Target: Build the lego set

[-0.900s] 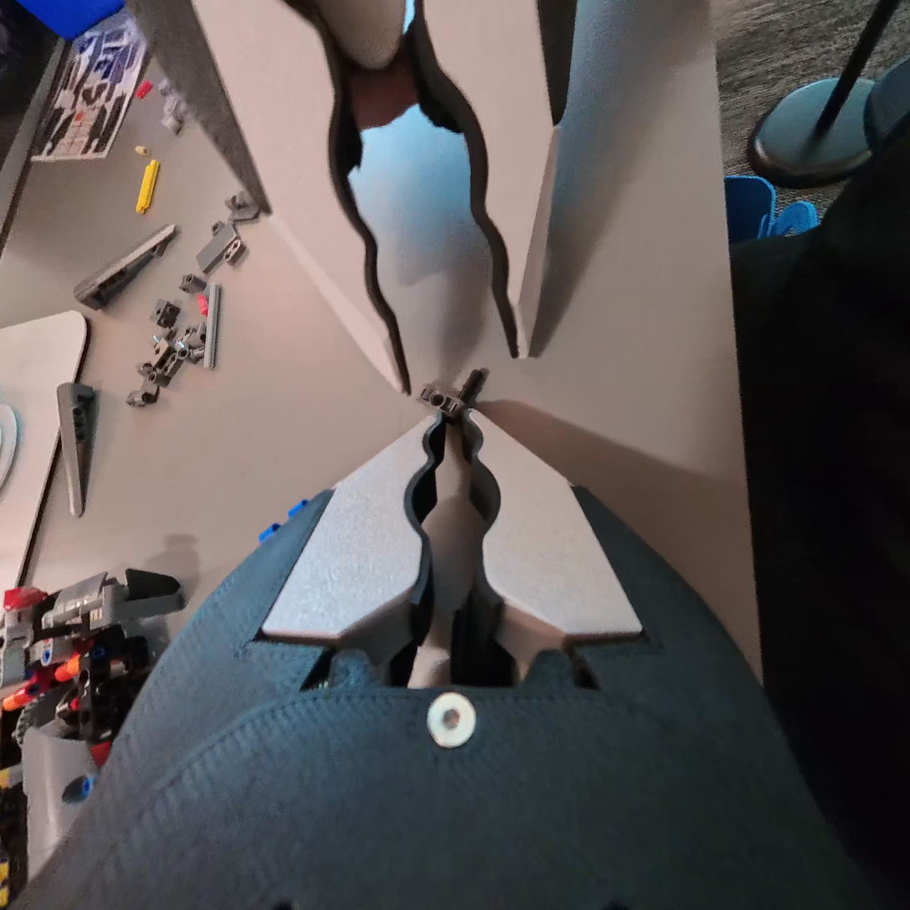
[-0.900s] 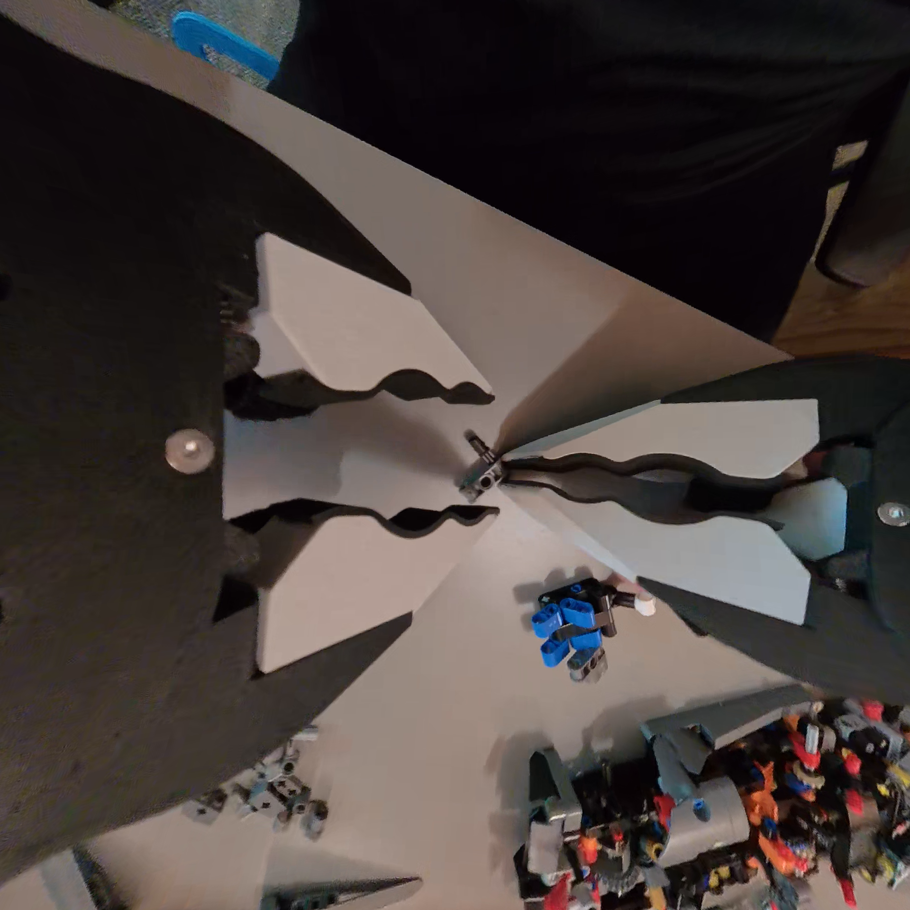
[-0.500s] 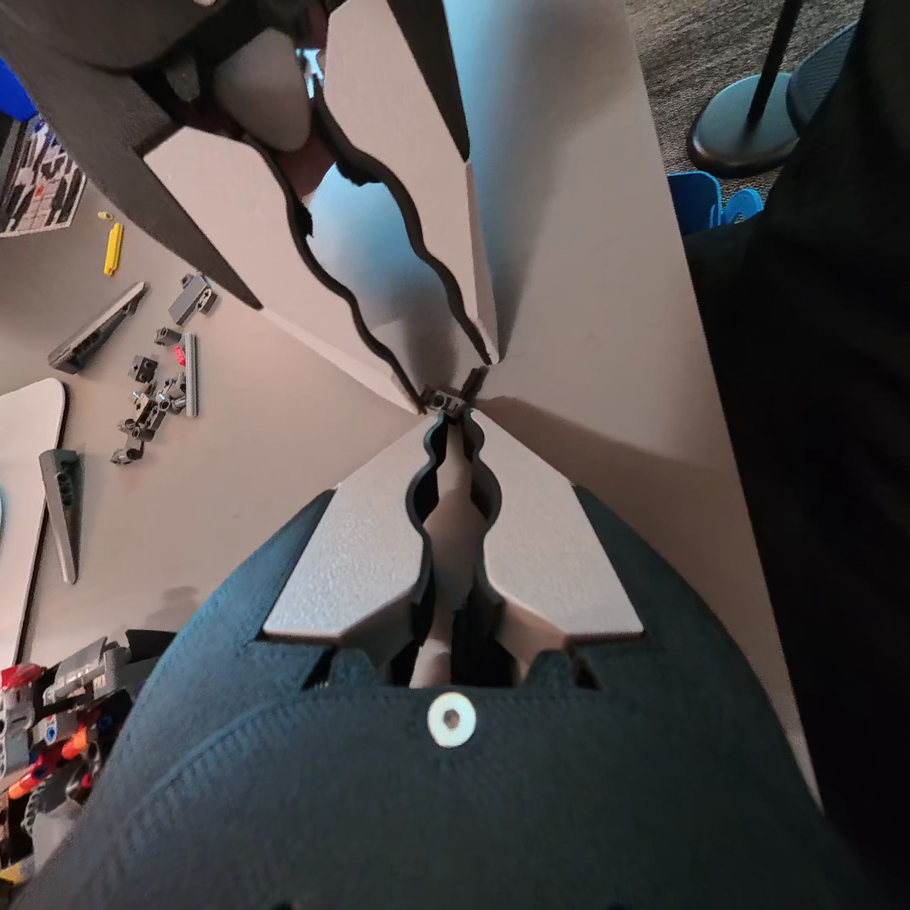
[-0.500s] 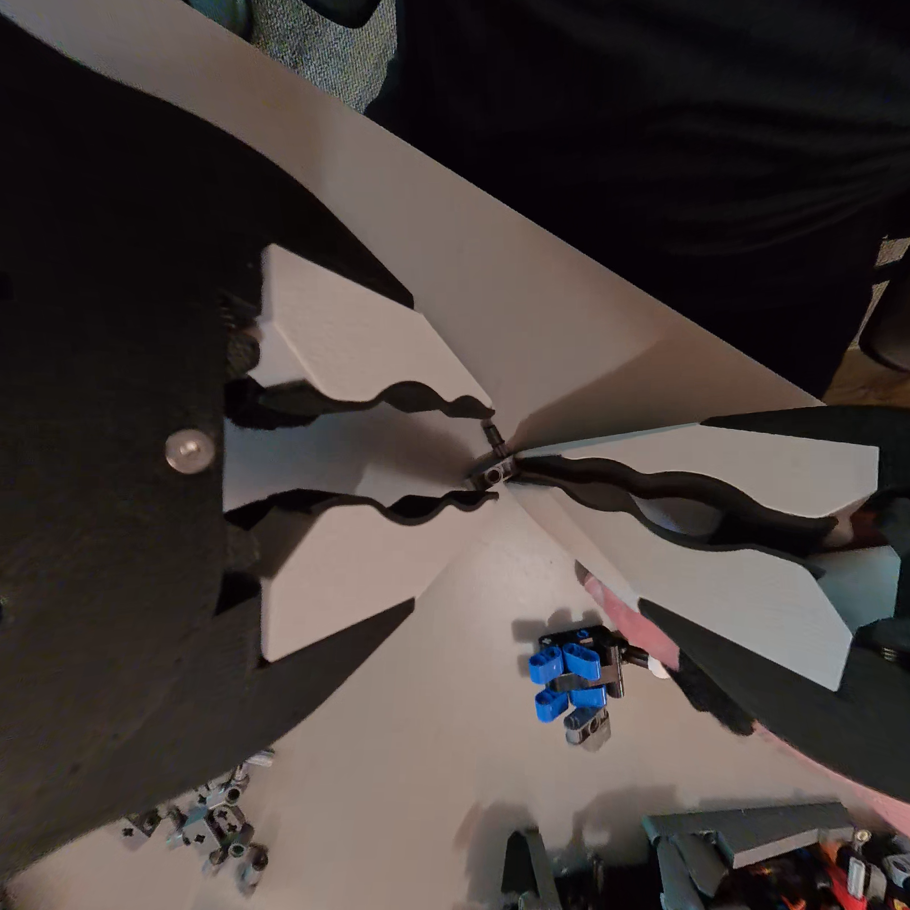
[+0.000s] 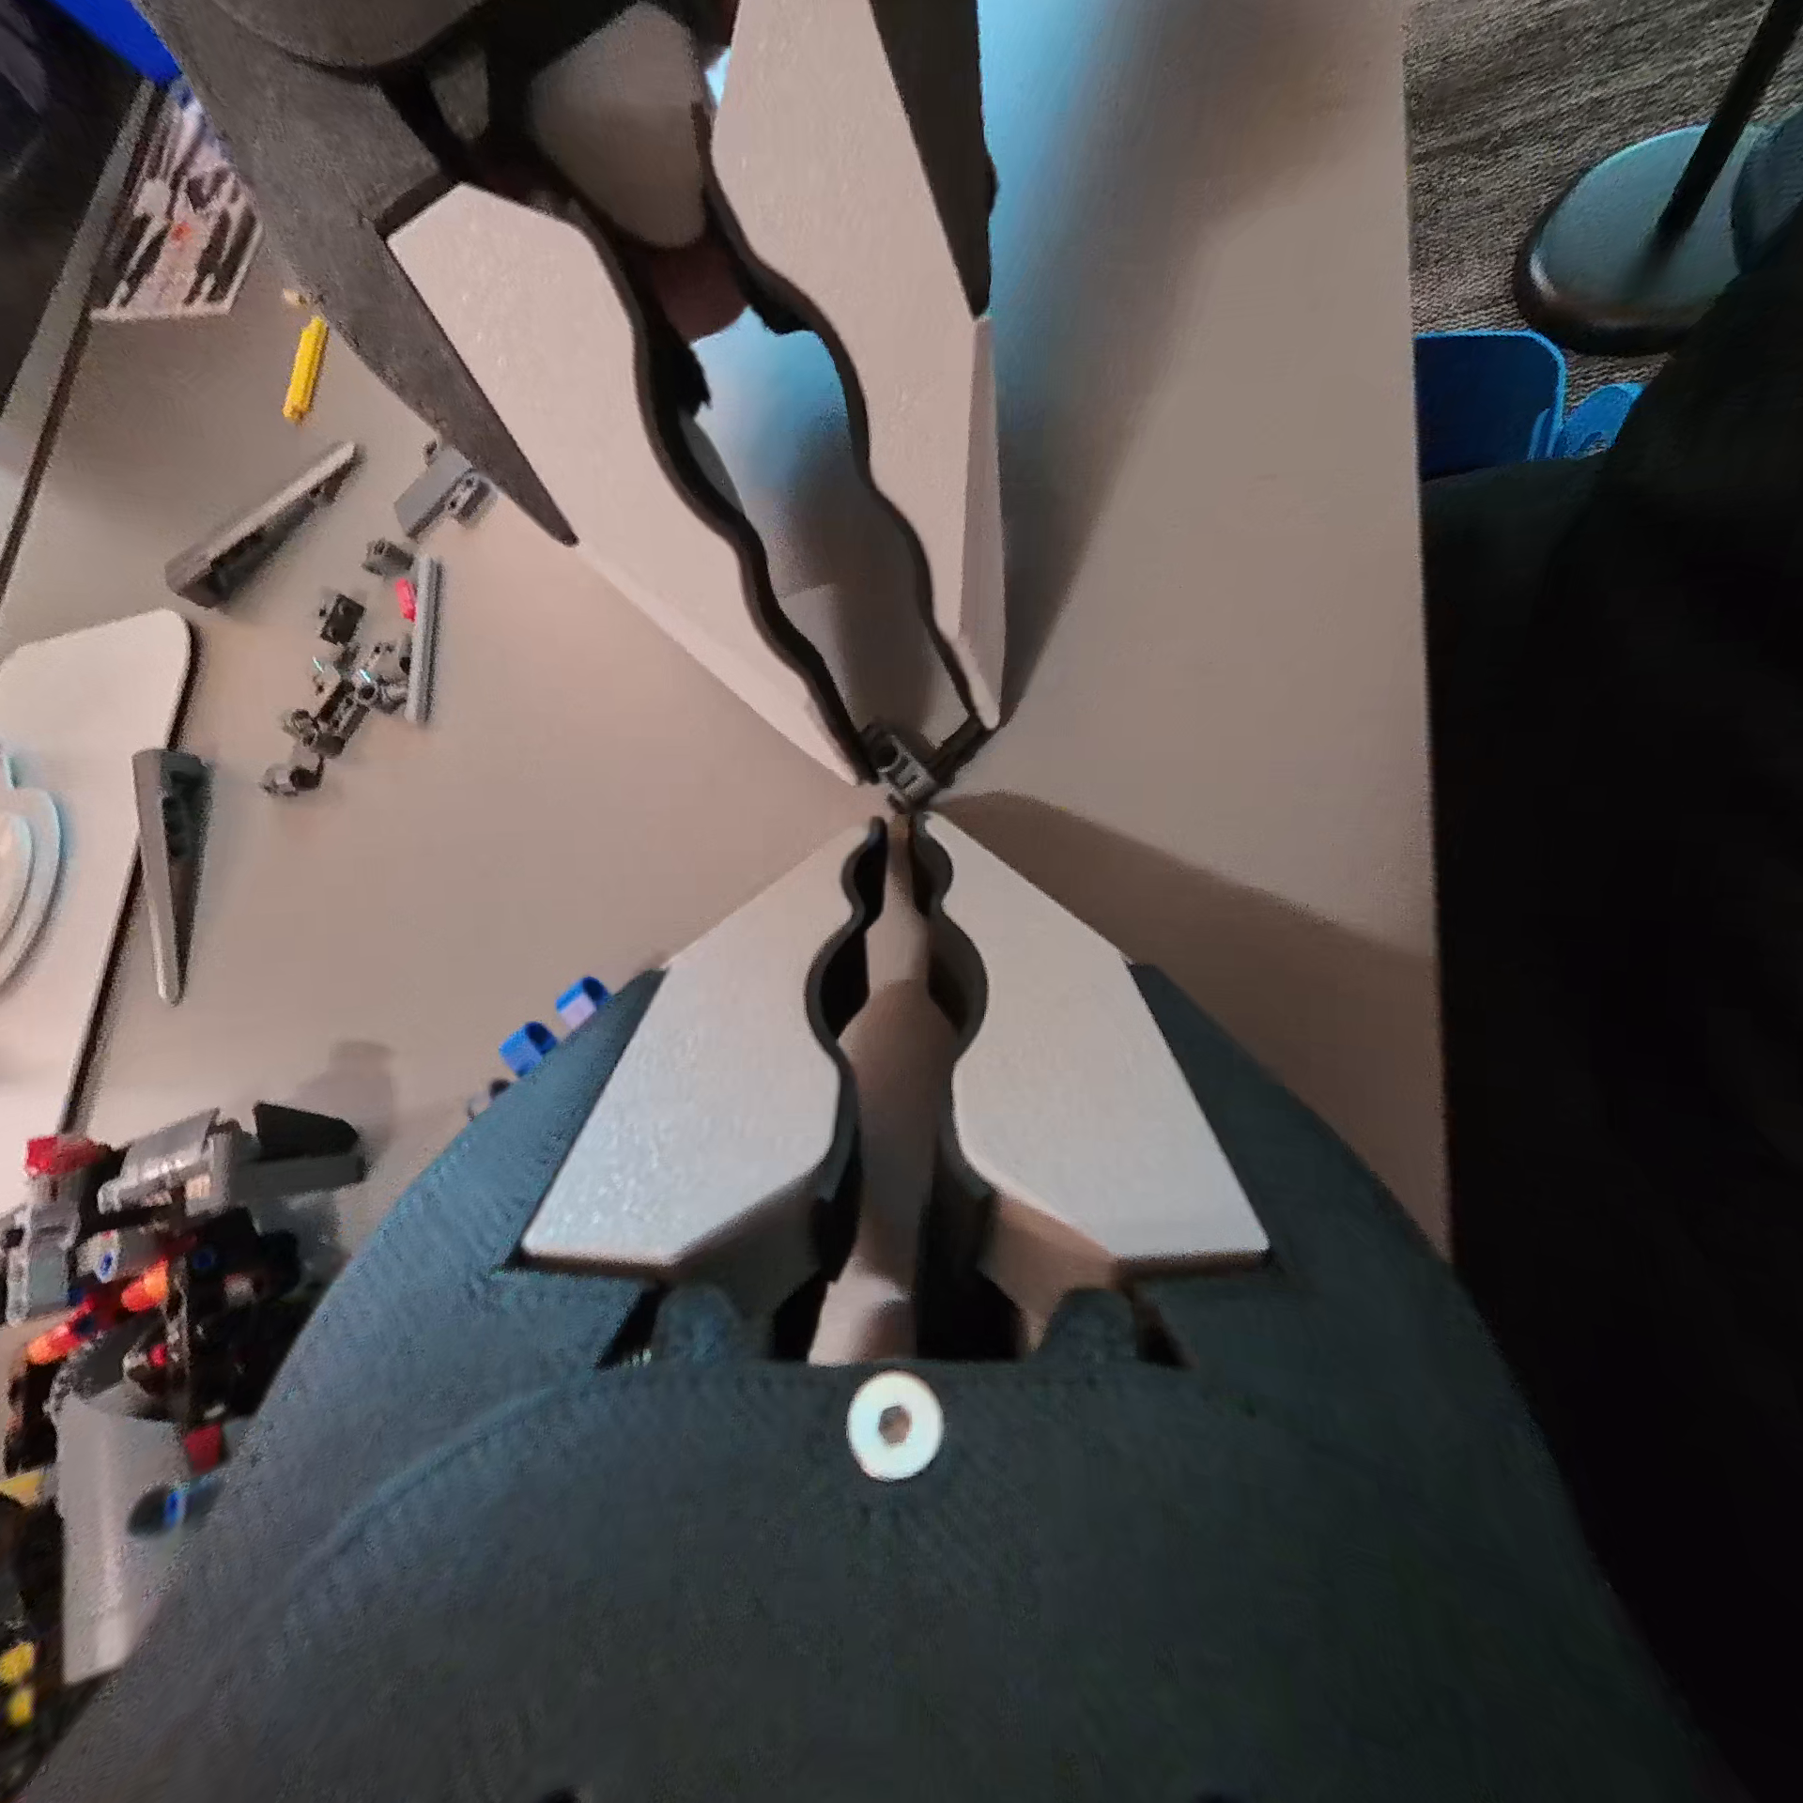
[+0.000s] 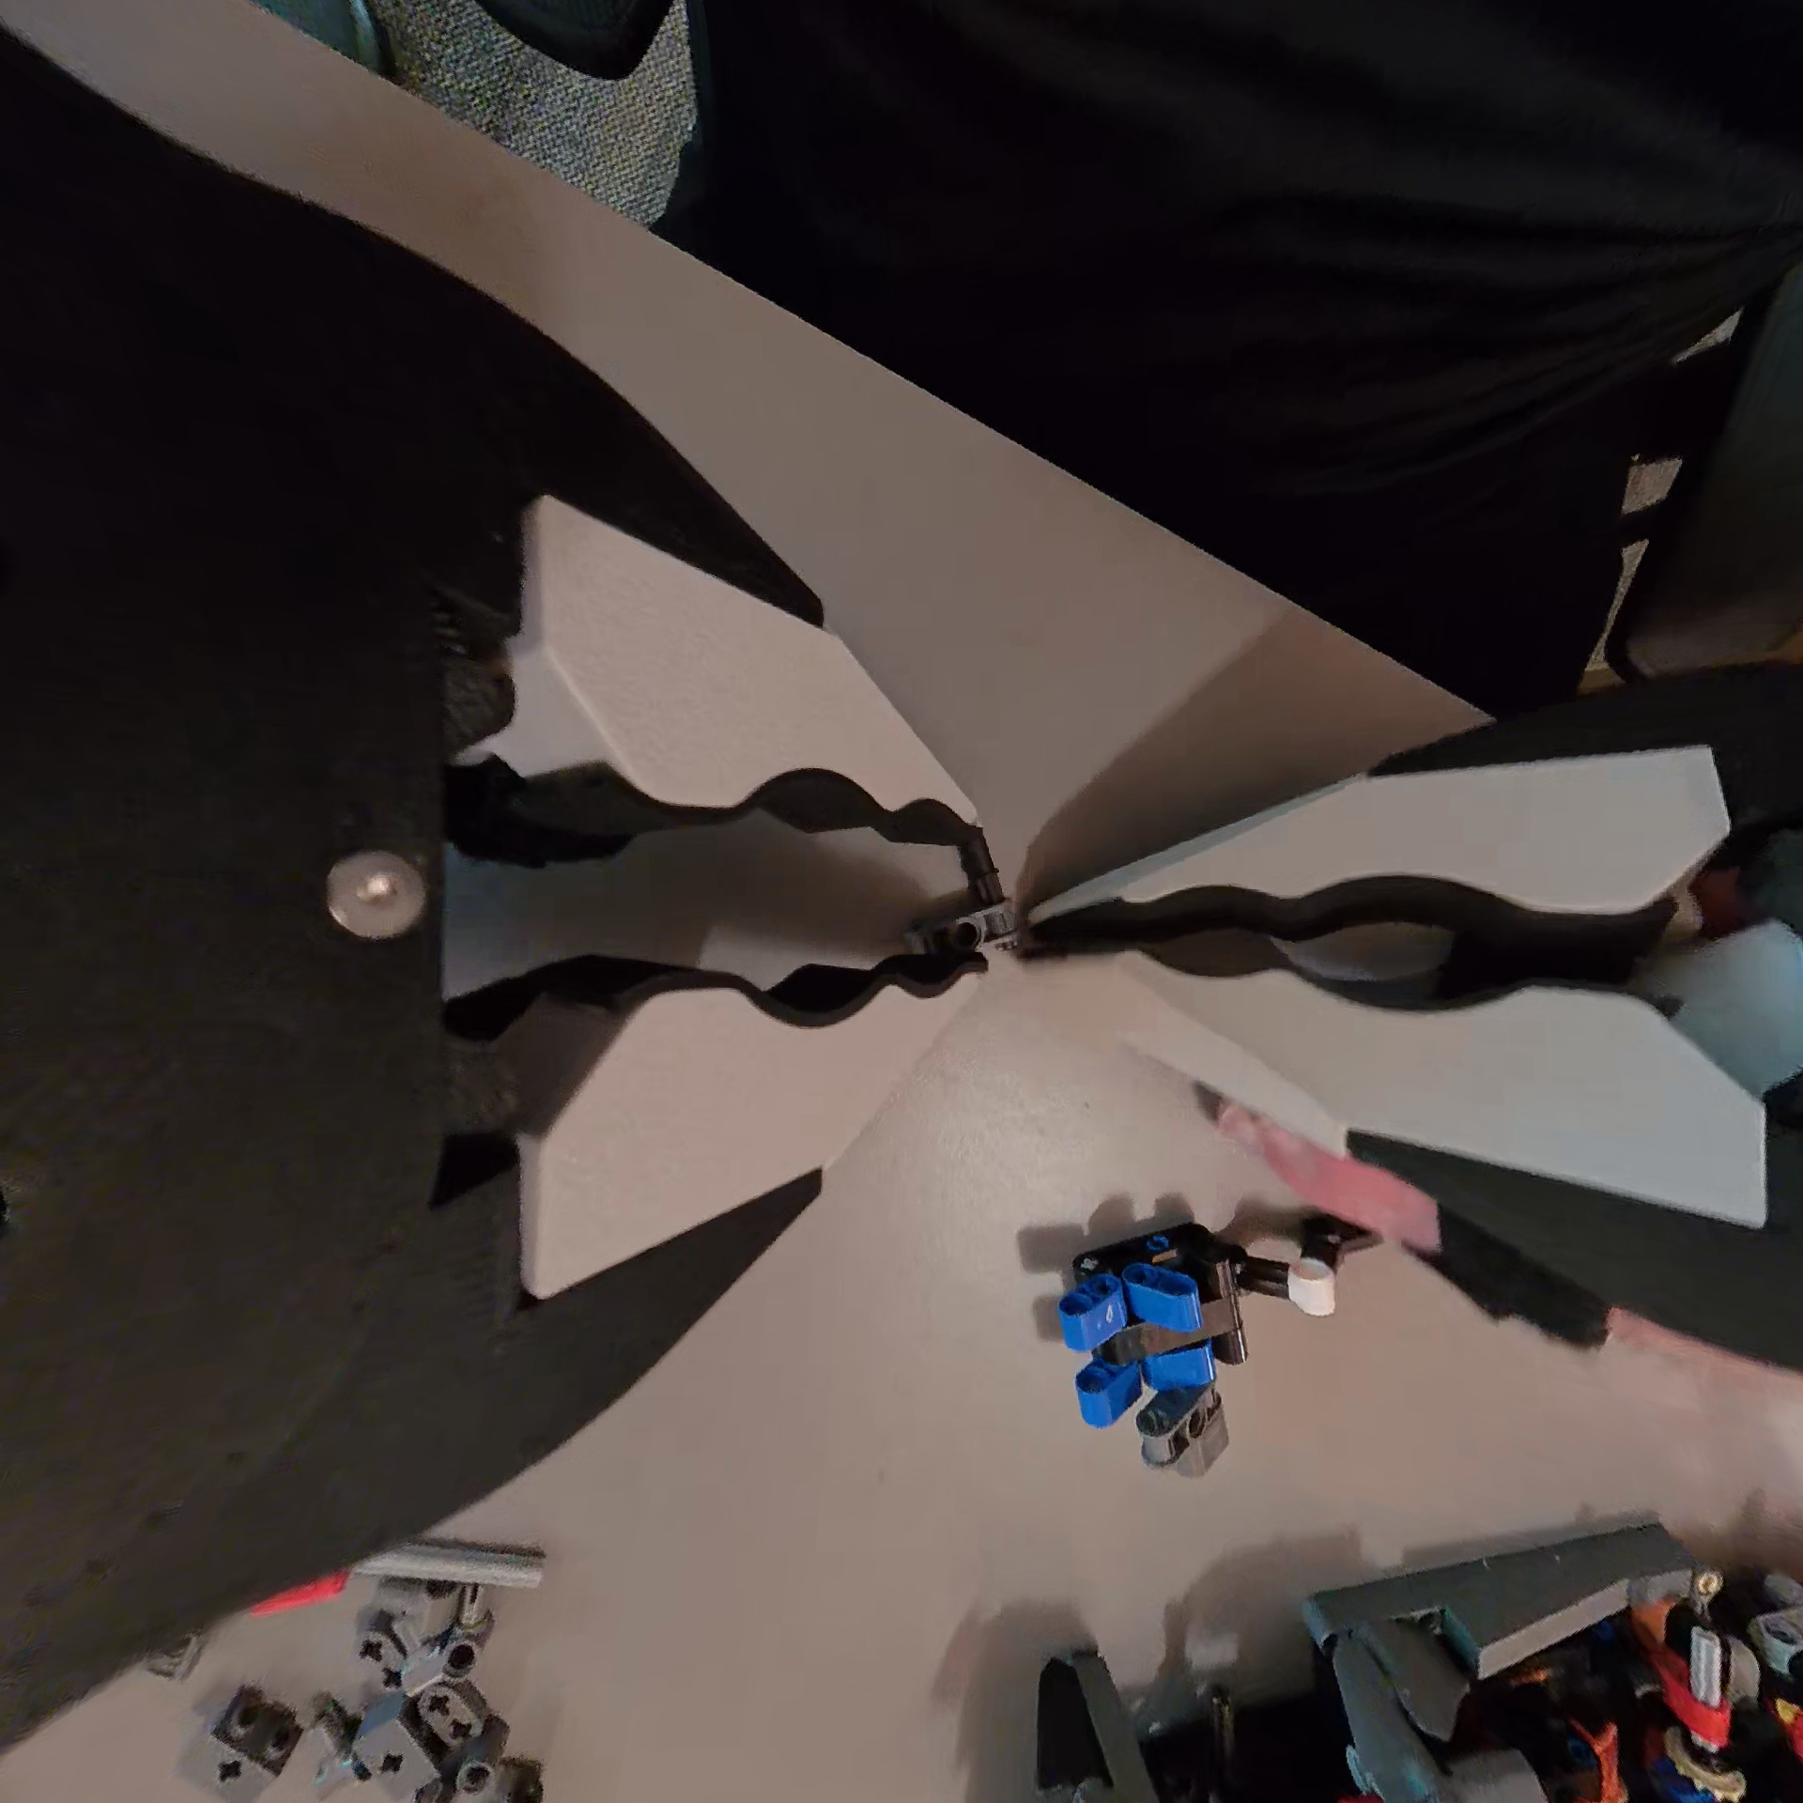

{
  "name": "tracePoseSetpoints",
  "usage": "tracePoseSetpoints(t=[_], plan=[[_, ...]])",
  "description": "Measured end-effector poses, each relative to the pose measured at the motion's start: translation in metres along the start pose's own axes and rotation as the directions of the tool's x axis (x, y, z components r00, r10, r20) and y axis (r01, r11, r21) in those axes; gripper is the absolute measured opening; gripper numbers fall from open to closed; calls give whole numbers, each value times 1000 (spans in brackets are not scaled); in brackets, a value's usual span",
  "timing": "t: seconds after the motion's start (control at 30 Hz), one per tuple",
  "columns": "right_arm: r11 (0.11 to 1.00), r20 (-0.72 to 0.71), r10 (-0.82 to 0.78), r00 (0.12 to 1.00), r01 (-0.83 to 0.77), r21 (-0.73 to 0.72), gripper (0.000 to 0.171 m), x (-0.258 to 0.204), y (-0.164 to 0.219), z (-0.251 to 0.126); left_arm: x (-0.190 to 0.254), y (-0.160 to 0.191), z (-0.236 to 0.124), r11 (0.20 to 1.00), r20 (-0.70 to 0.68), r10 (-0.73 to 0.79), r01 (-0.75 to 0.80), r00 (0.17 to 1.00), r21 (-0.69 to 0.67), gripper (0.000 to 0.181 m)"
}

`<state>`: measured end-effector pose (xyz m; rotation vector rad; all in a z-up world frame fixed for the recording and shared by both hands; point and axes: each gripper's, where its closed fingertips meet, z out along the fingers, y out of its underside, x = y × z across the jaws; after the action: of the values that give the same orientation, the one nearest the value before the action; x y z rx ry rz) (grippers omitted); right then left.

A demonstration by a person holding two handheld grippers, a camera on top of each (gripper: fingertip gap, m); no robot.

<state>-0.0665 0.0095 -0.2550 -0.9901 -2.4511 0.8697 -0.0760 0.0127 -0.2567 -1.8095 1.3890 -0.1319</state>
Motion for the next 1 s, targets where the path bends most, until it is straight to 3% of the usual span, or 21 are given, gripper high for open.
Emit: tracePoseSetpoints(t=[0.63,1.0], plan=[[995,-100,96,990,-93,41,19,9,-6,6,-2,3,-4,986,99,-157,162,983,-48,9],[991,-108,126,986,-120,63,19,11,-7,8,-3,5,-5,987,124,-141,149,982,-57,8]])
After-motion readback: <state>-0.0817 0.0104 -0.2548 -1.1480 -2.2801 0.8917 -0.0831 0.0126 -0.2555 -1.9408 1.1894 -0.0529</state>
